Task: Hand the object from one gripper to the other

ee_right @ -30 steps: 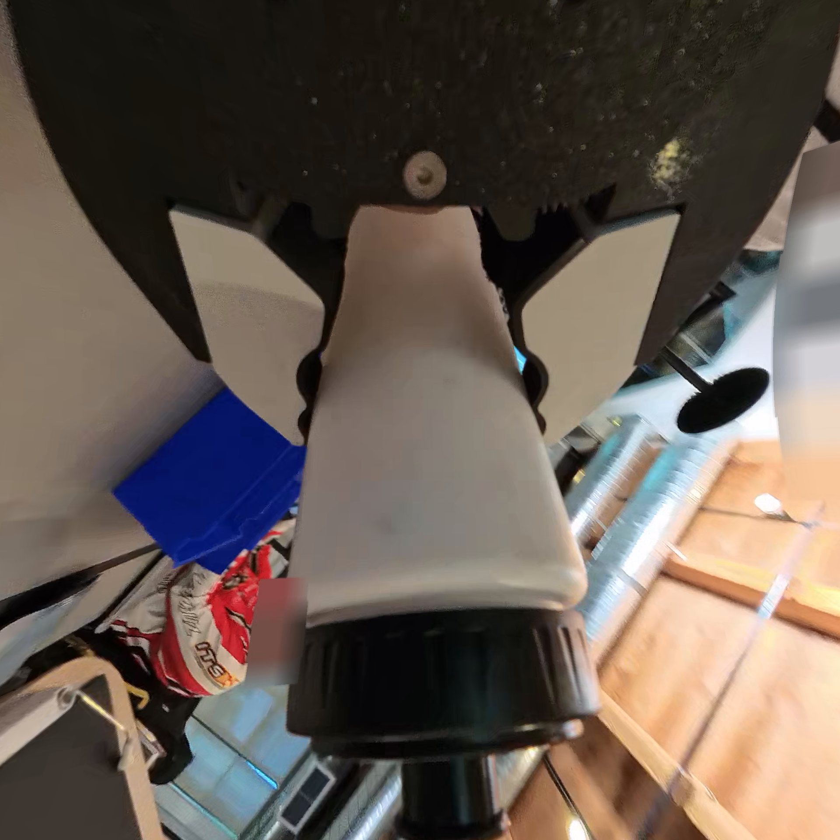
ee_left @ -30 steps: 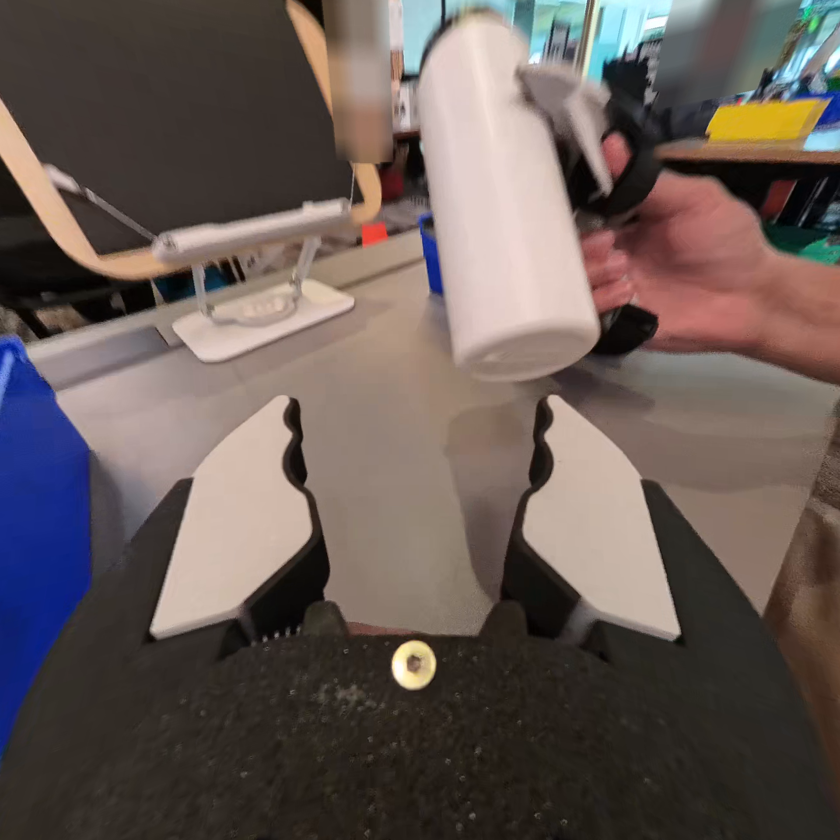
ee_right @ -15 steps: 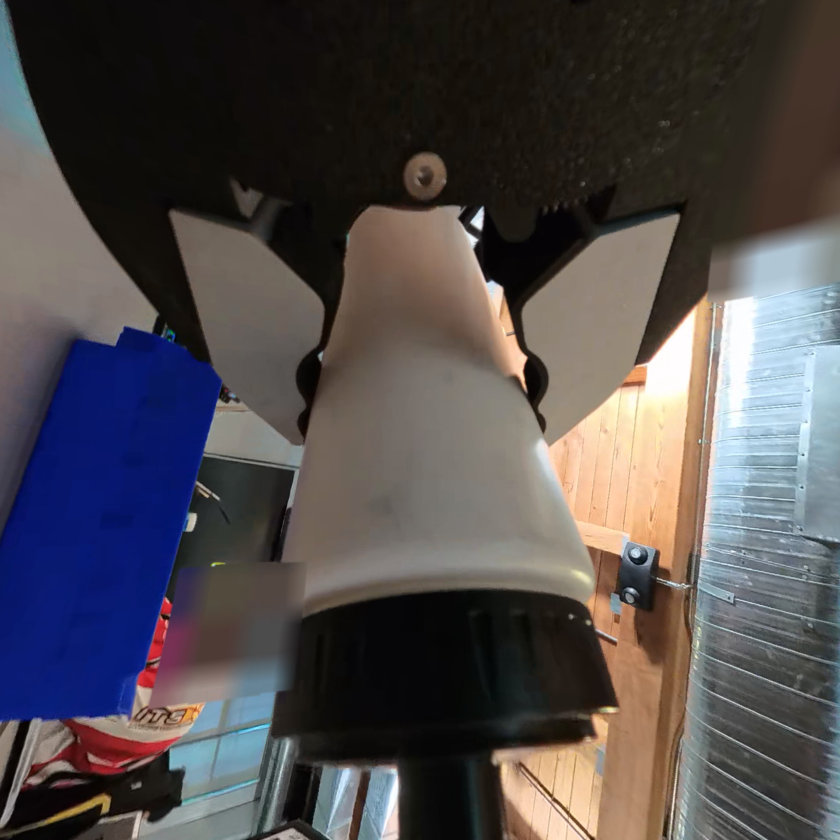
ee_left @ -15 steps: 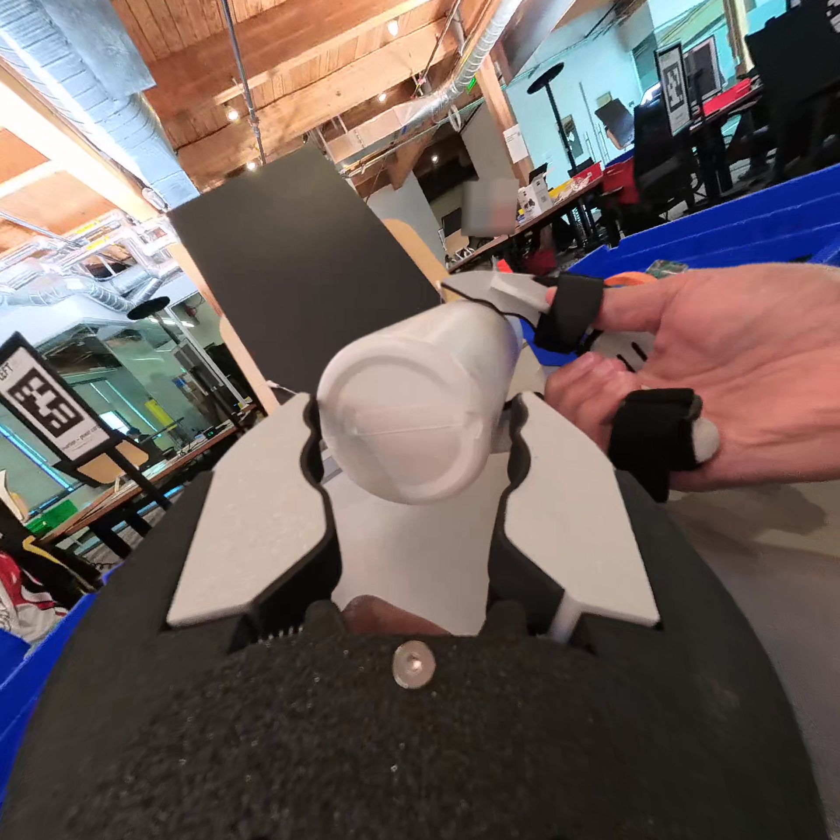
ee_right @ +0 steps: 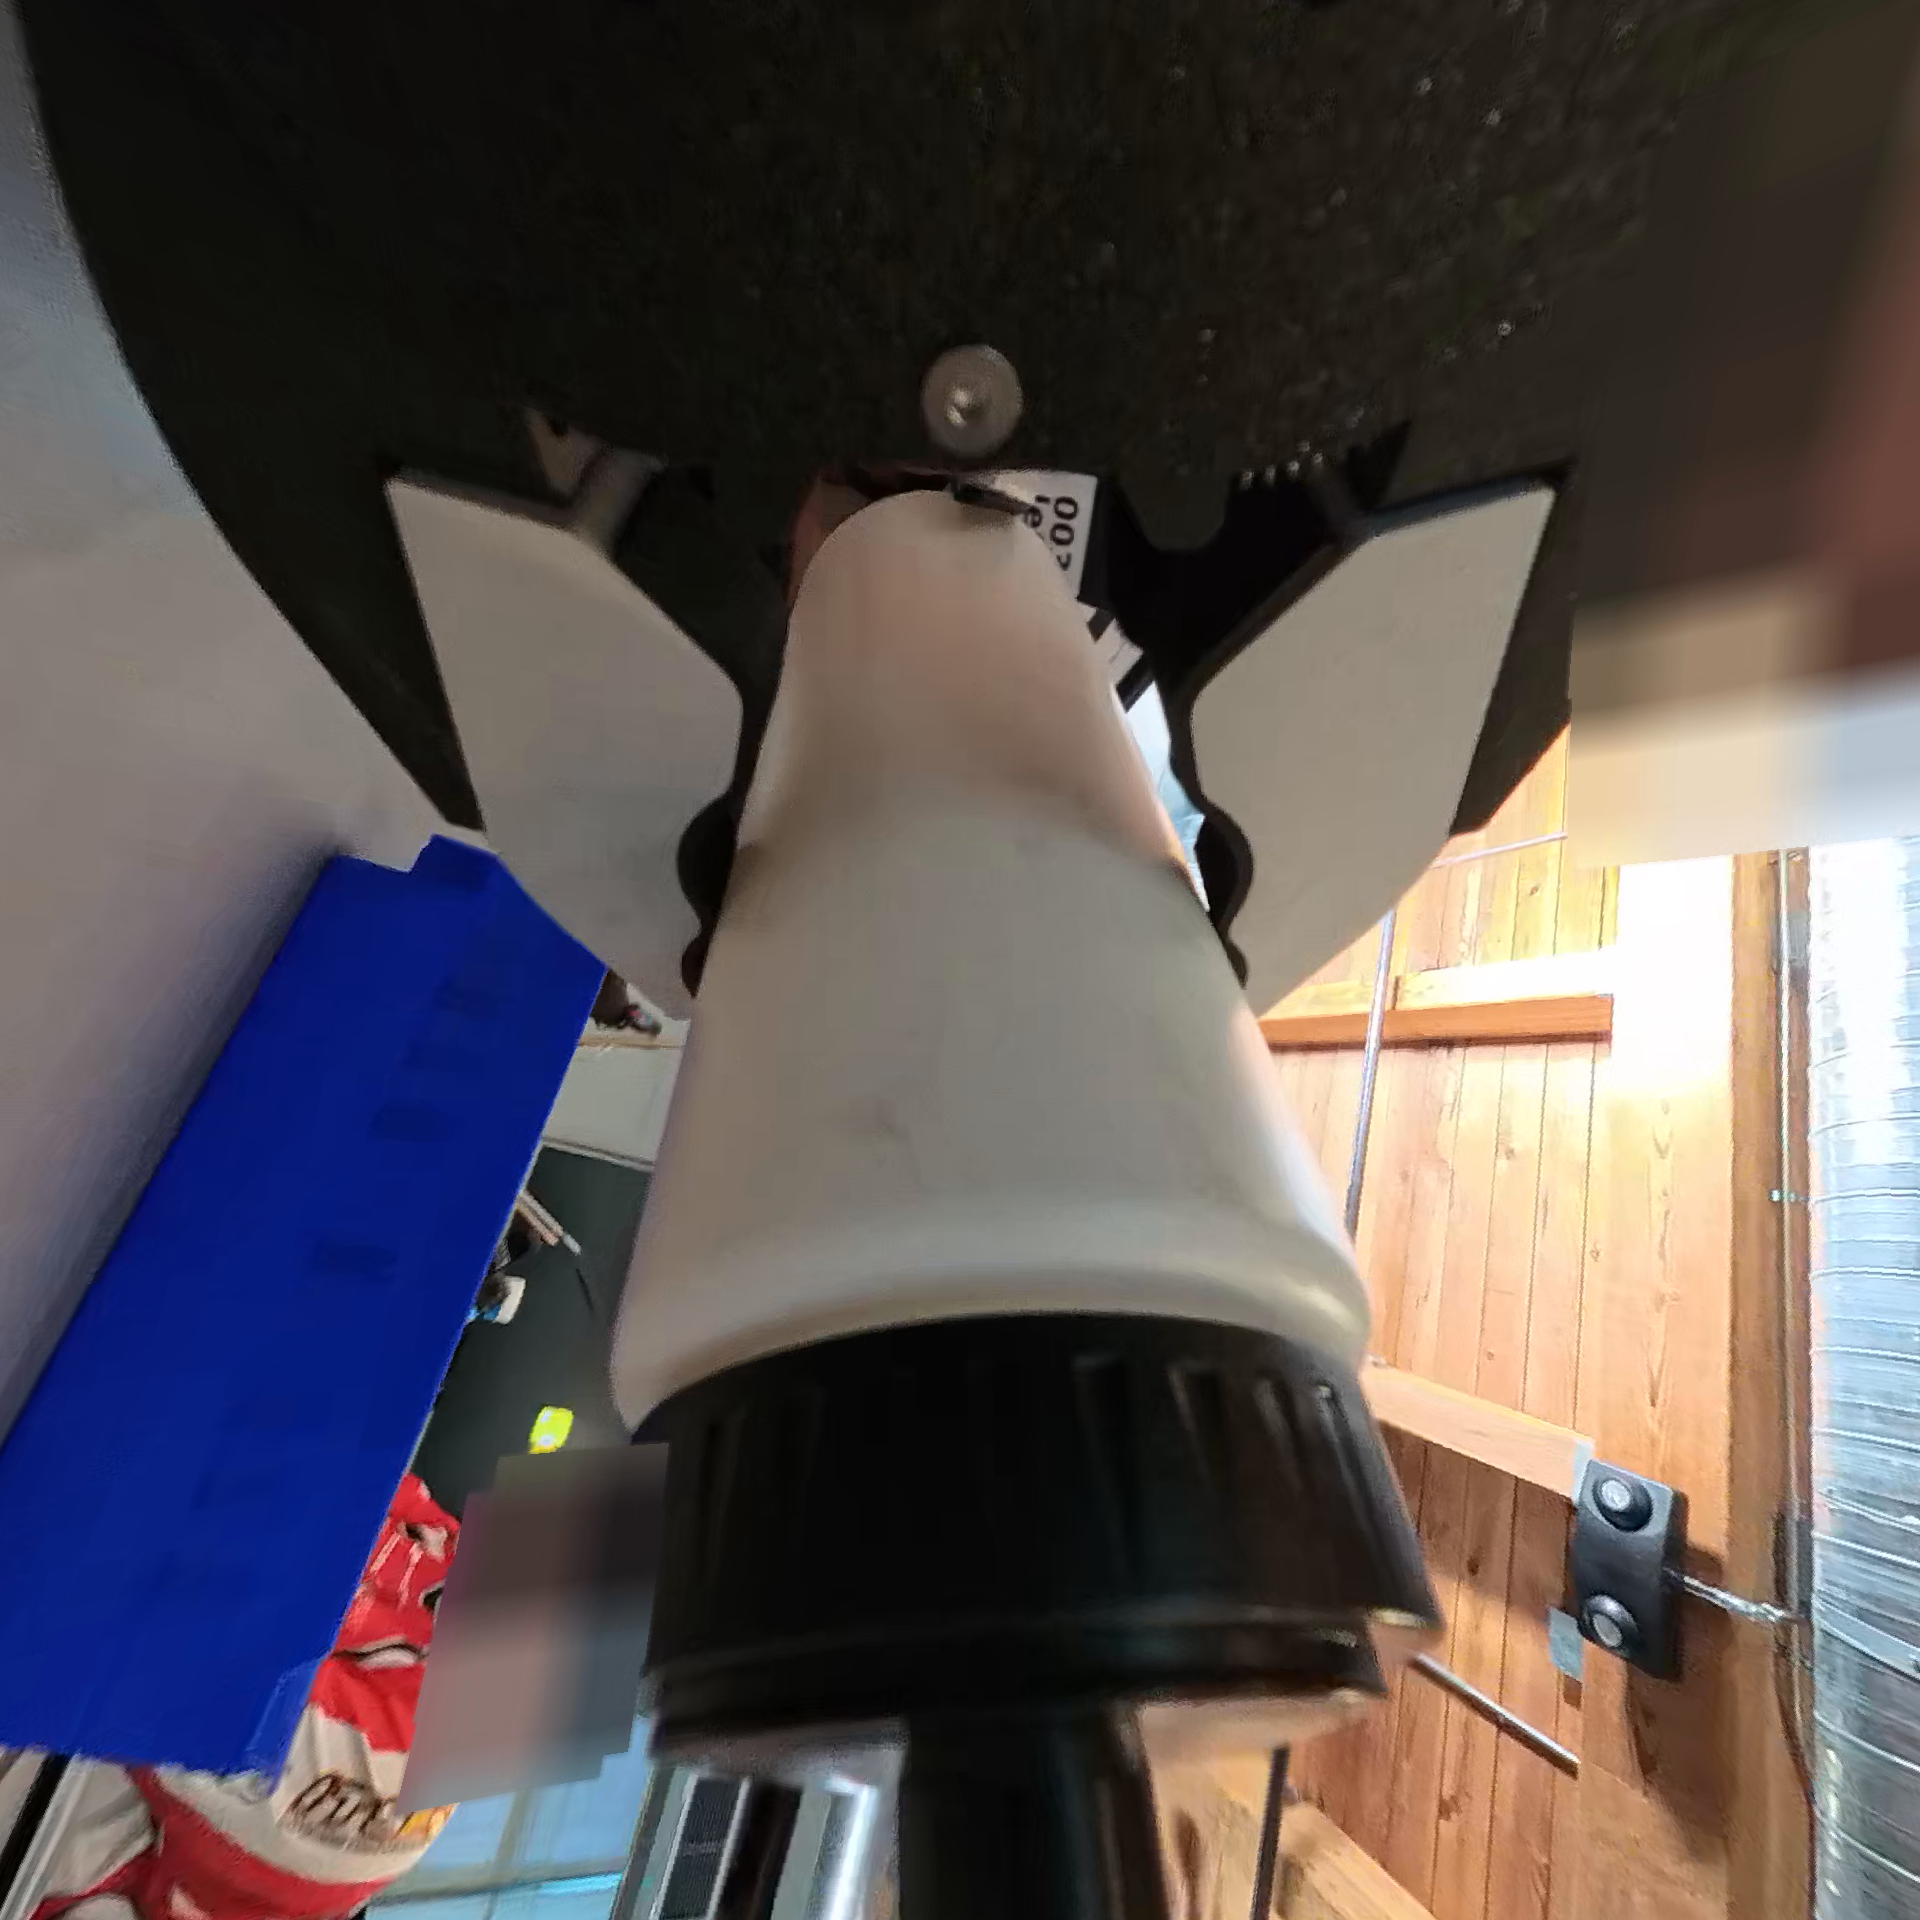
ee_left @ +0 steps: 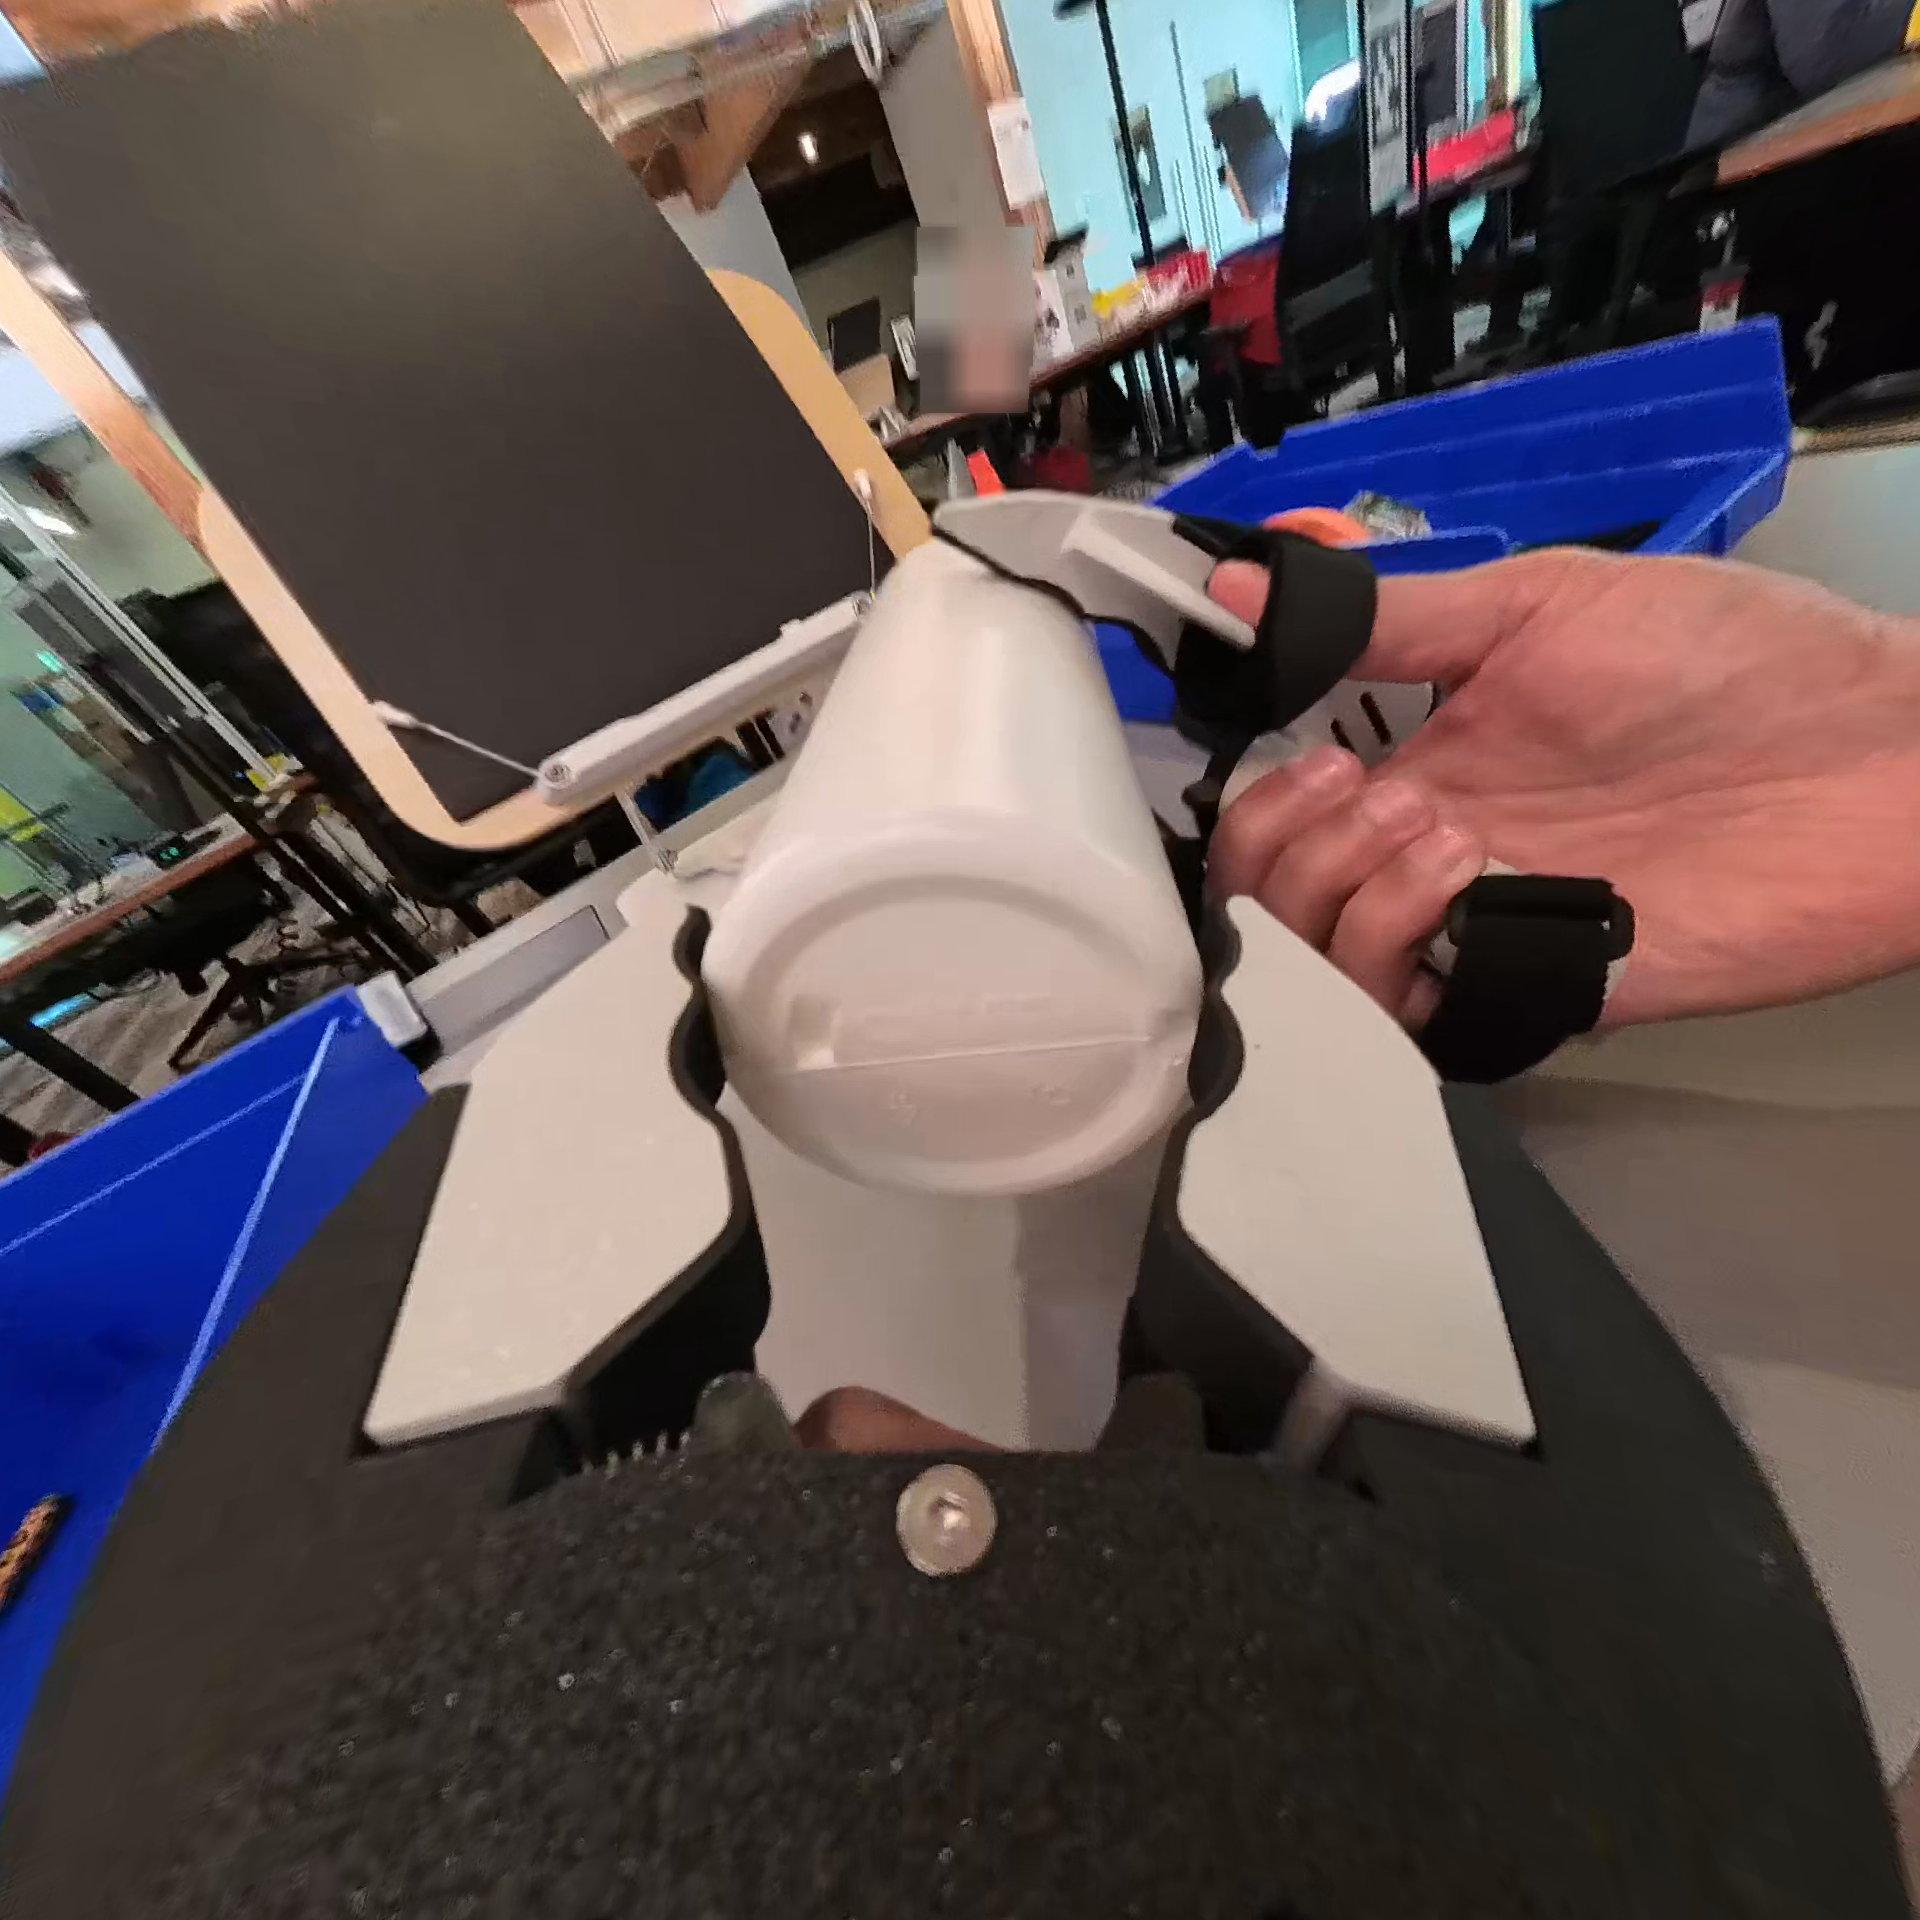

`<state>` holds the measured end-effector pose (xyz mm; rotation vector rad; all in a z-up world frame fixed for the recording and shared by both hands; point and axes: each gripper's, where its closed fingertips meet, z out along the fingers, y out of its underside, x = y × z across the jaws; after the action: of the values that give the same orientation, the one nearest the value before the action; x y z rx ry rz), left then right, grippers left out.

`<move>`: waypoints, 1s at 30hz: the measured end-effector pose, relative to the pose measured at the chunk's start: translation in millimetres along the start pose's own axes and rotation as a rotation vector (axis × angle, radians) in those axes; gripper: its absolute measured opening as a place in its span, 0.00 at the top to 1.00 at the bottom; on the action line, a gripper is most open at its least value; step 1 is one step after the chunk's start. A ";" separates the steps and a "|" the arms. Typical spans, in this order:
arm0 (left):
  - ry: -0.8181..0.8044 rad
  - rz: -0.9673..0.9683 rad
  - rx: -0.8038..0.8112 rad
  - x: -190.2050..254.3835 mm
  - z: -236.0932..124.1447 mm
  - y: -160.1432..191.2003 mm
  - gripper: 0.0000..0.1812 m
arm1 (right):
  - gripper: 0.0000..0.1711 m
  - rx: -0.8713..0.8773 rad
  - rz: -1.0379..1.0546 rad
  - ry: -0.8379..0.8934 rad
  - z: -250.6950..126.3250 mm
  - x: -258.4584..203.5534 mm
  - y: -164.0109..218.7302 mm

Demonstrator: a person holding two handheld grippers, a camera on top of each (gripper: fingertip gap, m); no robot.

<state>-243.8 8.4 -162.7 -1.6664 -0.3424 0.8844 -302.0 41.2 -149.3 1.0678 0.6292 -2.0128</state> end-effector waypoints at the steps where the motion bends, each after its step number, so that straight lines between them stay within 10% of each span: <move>1: 0.015 -0.007 -0.040 -0.5 2.6 5.6 0.51 | 0.48 0.010 -0.007 0.016 -1.5 2.8 -2.8; 10: 0.144 -0.451 -0.065 -27.5 7.6 17.7 0.52 | 0.48 -0.303 -0.310 0.285 -8.6 34.4 11.2; 19: 0.140 -0.623 -0.051 -62.2 15.0 15.6 0.52 | 0.48 -0.602 -1.449 0.888 -60.0 50.8 -47.5; 30: 0.204 -0.486 -0.121 -51.0 43.4 -15.2 0.53 | 0.42 -0.675 -1.929 0.784 2.1 34.1 18.9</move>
<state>-305.3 10.9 -132.1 -1.6648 -0.6357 0.3349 -300.2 15.2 -178.4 0.6348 3.3852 -1.9936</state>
